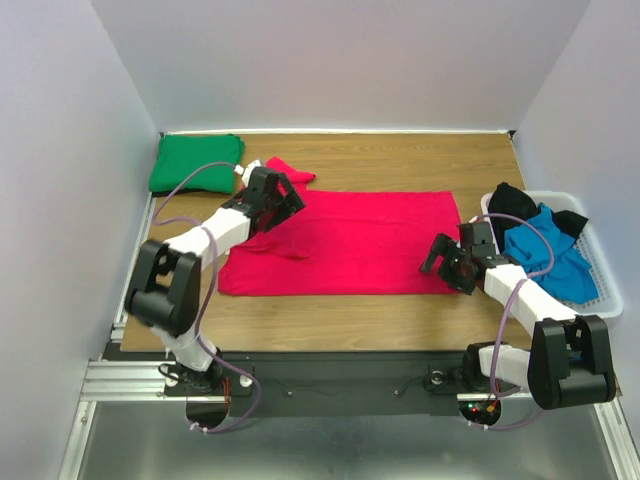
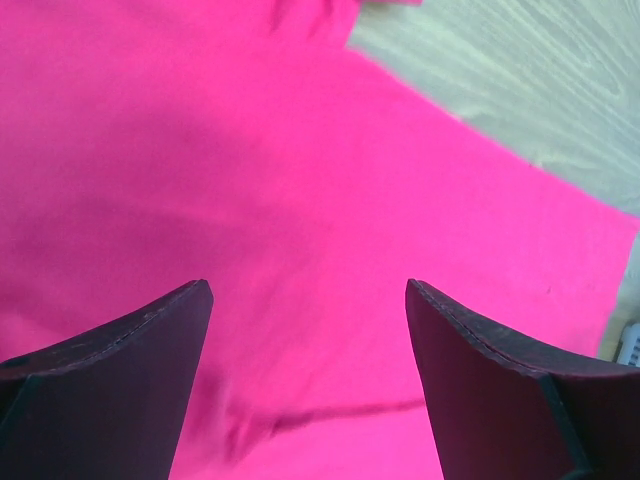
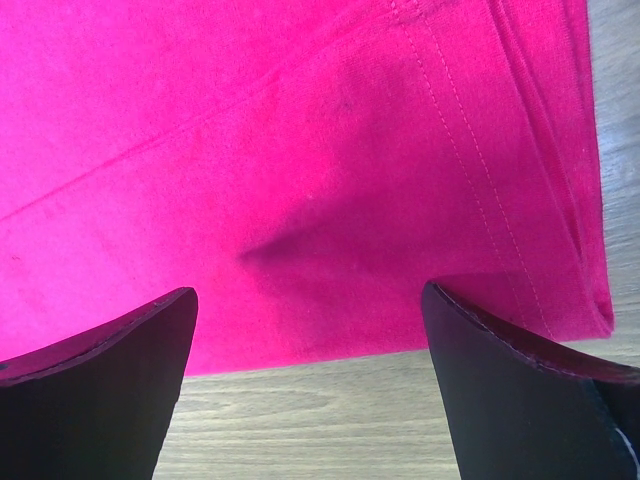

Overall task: Fold and stack the t-shirts
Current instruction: Fold the tshirt

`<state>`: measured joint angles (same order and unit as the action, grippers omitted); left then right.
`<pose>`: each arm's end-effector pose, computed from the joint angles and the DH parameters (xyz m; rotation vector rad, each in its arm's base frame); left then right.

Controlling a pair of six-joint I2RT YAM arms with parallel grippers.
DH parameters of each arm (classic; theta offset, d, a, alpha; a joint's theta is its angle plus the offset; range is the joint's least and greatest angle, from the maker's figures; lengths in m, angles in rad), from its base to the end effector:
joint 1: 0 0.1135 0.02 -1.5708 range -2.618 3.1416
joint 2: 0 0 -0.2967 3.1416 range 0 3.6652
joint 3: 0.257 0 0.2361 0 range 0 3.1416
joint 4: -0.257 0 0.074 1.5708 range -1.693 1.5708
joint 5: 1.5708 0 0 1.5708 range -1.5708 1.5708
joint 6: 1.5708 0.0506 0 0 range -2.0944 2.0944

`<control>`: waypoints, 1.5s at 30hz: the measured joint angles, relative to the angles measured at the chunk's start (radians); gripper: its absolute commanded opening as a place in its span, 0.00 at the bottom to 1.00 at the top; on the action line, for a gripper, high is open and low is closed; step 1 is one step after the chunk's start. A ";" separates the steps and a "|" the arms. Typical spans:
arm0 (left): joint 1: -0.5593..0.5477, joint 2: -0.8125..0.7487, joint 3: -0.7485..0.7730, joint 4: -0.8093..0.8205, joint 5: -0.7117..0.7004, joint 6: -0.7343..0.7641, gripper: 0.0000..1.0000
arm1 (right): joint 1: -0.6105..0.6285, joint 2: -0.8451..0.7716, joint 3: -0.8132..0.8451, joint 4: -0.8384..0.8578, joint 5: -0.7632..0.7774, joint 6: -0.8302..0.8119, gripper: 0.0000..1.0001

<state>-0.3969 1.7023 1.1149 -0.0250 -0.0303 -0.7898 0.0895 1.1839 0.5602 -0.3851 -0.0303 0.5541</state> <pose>0.3549 -0.1471 0.2594 -0.4576 2.2085 -0.6269 0.1939 0.0189 0.1982 0.5885 2.5369 0.2752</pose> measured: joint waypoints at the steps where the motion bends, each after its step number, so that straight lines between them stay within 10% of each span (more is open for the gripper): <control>1: -0.002 -0.058 -0.048 -0.011 -0.014 -0.002 0.91 | 0.000 0.000 0.000 0.000 0.000 -0.001 1.00; 8: -0.002 -0.353 -0.328 -0.033 -0.084 -0.035 0.93 | 0.000 -0.001 0.000 -0.001 0.000 -0.008 1.00; 24: -0.002 -0.190 -0.326 -0.039 -0.108 -0.061 0.93 | 0.000 -0.008 0.000 -0.008 0.000 -0.012 1.00; 45: 0.000 0.191 0.175 -0.077 -0.158 0.016 0.90 | 0.000 -0.008 0.000 -0.010 0.000 -0.016 1.00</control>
<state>-0.3973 1.8931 1.2900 -0.1017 -0.1879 -0.7734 0.0895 1.1755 0.5602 -0.3946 -0.0299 0.5385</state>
